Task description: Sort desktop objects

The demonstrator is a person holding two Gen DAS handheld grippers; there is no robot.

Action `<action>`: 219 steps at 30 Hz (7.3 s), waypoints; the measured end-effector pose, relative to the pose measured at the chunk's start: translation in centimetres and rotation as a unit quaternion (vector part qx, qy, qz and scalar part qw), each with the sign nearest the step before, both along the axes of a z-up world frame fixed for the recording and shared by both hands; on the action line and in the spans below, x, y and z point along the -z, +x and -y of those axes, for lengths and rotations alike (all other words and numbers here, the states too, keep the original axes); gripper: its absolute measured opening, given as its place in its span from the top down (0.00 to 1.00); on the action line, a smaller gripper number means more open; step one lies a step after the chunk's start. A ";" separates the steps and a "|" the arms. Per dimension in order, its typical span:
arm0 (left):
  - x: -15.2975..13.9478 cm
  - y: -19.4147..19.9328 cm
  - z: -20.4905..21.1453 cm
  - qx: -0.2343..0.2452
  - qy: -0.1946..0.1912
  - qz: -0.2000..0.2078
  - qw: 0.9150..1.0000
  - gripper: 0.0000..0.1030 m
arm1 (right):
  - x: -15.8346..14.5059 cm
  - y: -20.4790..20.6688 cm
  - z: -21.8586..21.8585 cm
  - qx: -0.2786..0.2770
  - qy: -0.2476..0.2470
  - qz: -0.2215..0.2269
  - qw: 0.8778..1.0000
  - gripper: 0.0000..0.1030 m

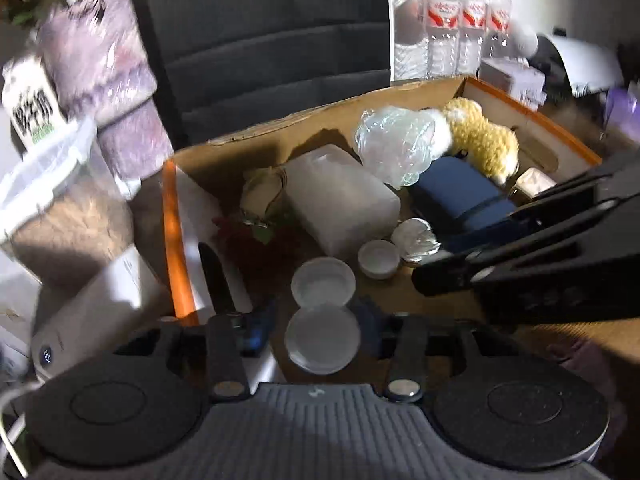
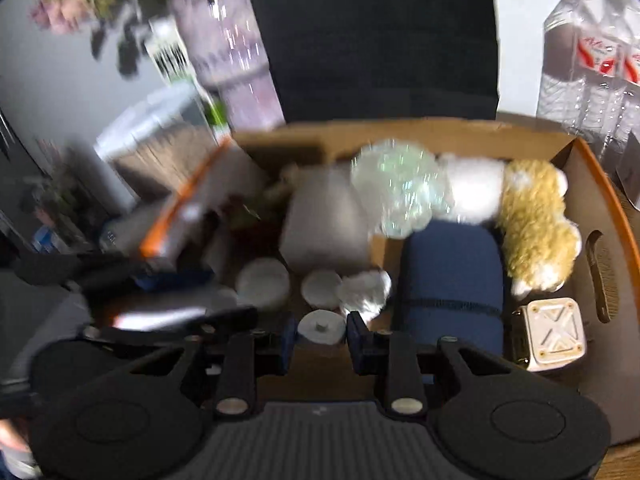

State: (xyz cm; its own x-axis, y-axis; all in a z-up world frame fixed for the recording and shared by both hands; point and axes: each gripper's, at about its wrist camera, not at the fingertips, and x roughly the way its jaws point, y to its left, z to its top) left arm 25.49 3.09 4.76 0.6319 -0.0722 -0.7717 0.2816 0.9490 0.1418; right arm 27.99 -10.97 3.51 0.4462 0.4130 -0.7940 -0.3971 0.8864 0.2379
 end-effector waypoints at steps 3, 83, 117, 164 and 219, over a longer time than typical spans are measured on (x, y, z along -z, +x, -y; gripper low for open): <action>-0.1 -0.2 -0.1 0.001 0.002 0.005 1.000 0.41 | 0.4 0.3 0.2 0.007 0.005 -0.011 1.000 0.73; 3.4 -16.3 2.8 0.022 -0.179 0.043 0.983 0.67 | 3.2 -19.4 6.0 0.024 0.004 0.151 0.988 0.83; -10.4 -9.7 0.2 0.003 -0.165 0.178 0.970 0.90 | -10.7 -10.4 3.4 0.042 0.038 0.260 0.964 0.91; 2.5 -24.9 0.5 -0.097 -0.113 0.118 0.982 0.00 | 1.5 -24.5 10.9 0.012 0.025 0.160 0.987 0.08; 1.5 -25.7 -1.4 -0.083 -0.239 0.074 0.965 0.61 | -0.8 -26.5 11.6 0.047 0.022 0.226 0.973 0.87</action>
